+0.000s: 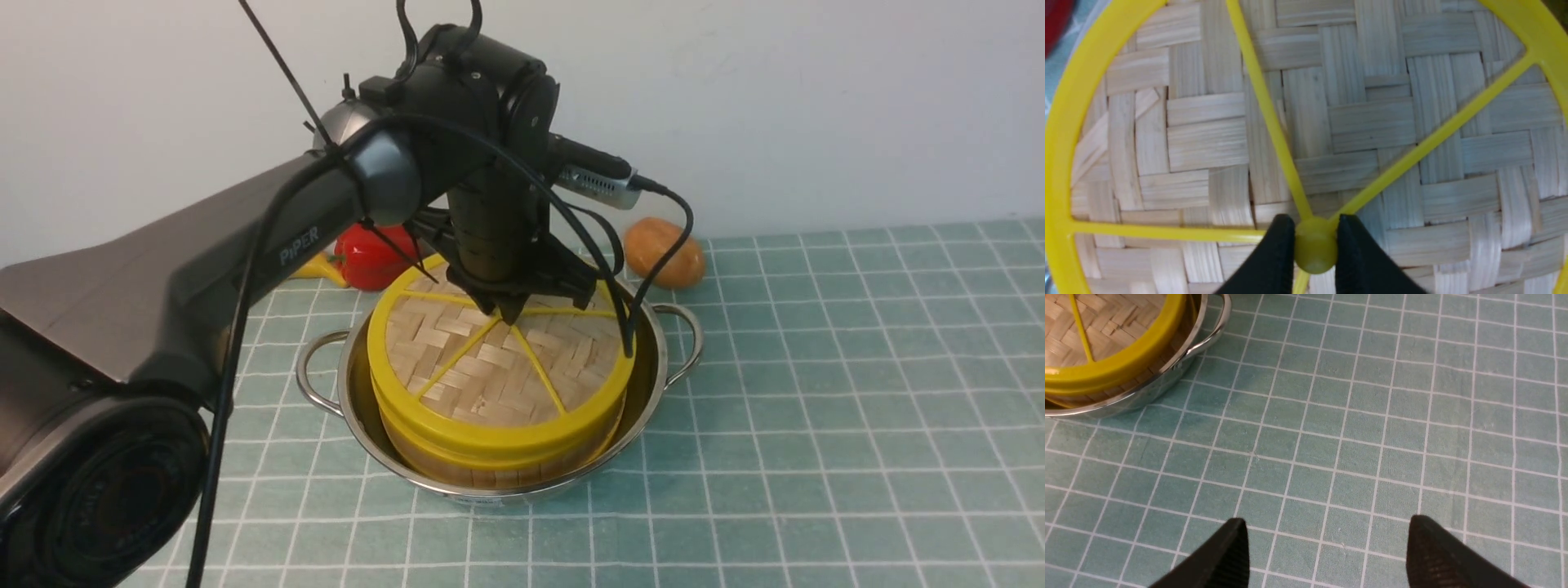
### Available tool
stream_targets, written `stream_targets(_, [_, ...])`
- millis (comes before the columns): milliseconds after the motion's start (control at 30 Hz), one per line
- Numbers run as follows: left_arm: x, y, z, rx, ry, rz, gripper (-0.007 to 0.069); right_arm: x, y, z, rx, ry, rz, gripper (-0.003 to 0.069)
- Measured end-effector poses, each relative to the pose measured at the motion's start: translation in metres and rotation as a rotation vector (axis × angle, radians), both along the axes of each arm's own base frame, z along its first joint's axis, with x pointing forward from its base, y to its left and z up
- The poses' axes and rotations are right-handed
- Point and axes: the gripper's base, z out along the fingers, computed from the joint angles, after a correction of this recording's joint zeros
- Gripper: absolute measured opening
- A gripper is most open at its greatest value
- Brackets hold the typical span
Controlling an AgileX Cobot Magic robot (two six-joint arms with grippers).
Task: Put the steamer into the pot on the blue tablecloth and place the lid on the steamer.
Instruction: 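Place the yellow bamboo steamer lid onto the steamer in the pot with the left gripper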
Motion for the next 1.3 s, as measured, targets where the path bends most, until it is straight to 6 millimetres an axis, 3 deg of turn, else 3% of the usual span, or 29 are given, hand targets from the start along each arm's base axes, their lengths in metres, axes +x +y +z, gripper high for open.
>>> stream_targets(300, [-0.010, 0.007, 0.038, -0.041, -0.075, 0.004, 0.0117, 0.000, 0.000, 0.000, 0.000, 0.000, 0.000, 0.0504])
stream_targets(667, [-0.011, 0.006, 0.005, -0.017, 0.025, 0.011, 0.0117, 0.000, 0.000, 0.000, 0.002, 0.001, 0.001, 0.0504])
stream_targets(933, [-0.006, 0.017, 0.005, -0.003, 0.018, 0.034, 0.0117, 0.000, 0.000, 0.000, 0.003, 0.002, 0.001, 0.0504])
stream_targets(1300, [-0.007, 0.012, -0.001, -0.054, 0.060, 0.042, 0.0117, 0.000, 0.000, 0.000, 0.003, 0.002, 0.001, 0.0504])
